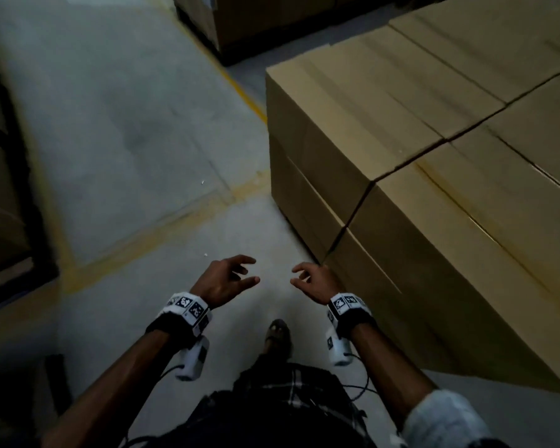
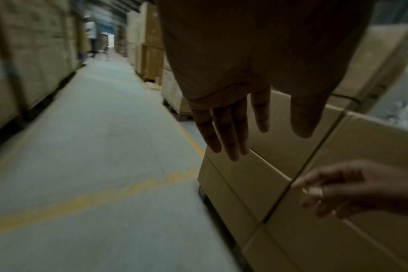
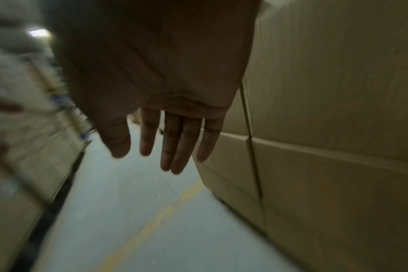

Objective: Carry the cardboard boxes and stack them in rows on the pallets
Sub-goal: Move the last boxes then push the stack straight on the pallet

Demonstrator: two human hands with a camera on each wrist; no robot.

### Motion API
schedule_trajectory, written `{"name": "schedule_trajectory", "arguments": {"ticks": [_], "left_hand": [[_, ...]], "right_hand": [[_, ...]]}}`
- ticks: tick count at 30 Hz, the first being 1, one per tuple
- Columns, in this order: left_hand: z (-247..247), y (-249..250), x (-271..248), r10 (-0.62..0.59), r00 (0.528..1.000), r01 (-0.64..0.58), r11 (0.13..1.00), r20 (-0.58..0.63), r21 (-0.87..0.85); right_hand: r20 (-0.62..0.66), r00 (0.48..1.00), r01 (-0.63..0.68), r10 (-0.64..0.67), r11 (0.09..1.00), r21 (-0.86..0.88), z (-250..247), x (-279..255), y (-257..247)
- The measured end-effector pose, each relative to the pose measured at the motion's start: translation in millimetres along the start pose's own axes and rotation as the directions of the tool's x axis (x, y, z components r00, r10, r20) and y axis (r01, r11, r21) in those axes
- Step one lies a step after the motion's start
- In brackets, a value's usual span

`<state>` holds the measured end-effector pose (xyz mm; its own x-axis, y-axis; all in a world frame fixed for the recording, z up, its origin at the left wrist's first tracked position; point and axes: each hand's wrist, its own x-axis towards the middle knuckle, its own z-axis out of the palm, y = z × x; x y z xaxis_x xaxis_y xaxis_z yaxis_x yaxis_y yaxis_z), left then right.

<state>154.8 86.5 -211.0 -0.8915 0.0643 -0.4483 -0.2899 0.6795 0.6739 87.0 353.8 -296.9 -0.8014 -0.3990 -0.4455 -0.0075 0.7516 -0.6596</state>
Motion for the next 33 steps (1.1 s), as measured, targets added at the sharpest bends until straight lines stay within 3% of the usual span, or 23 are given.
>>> {"name": "schedule_trajectory", "arguments": {"ticks": [2,6,10,12,14,17,19,21,24,26,30,33], "left_hand": [[-23,-6,31,-0.014,1.0,0.013,0.999,0.026,0.037],[-41,-7,84,-0.053,0.998,0.054,0.997,0.02,-0.049],[-38,-5,143,0.005,0.985,-0.011,0.999,0.171,0.03],[-31,-8,181,0.049,0.967,-0.066,0.996,0.251,0.06],[-17,-16,221,0.205,0.932,-0.272,0.941,0.299,0.204],[5,-25,259,0.497,0.796,-0.601,0.711,0.345,0.364],[25,-37,296,0.635,0.687,-0.727,0.59,0.354,0.352],[44,-45,330,0.735,0.608,-0.788,0.511,0.3,0.345],[78,-56,376,0.844,0.512,-0.821,0.428,0.157,0.378],[105,-62,414,0.888,0.455,-0.821,0.385,0.074,0.422],[168,-75,487,0.942,0.331,-0.83,0.322,-0.062,0.455],[214,-70,520,0.957,0.161,-0.84,0.261,-0.241,0.476]], "right_hand": [[-0.051,0.993,-0.095,0.106,0.978,0.186,7,34,-17],[-0.03,0.96,-0.234,0.278,0.858,0.457,21,70,-39],[-0.05,0.896,-0.32,0.441,0.721,0.614,26,87,-49],[-0.056,0.834,-0.351,0.549,0.607,0.713,29,96,-46],[-0.1,0.737,-0.336,0.668,0.491,0.804,36,109,-38],[-0.254,0.602,-0.336,0.757,0.528,0.78,52,121,-22],[-0.347,0.514,-0.373,0.785,0.568,0.734,70,143,-6],[-0.479,0.42,-0.374,0.771,0.628,0.682,86,164,7],[-0.772,0.222,-0.396,0.596,0.779,0.487,96,199,32],[-0.899,0.136,-0.413,0.416,0.849,0.331,93,224,57],[-0.978,-0.01,-0.511,0.208,0.84,0.183,91,269,121],[-0.991,-0.133,-0.55,0.018,0.83,0.088,92,296,177]]}}
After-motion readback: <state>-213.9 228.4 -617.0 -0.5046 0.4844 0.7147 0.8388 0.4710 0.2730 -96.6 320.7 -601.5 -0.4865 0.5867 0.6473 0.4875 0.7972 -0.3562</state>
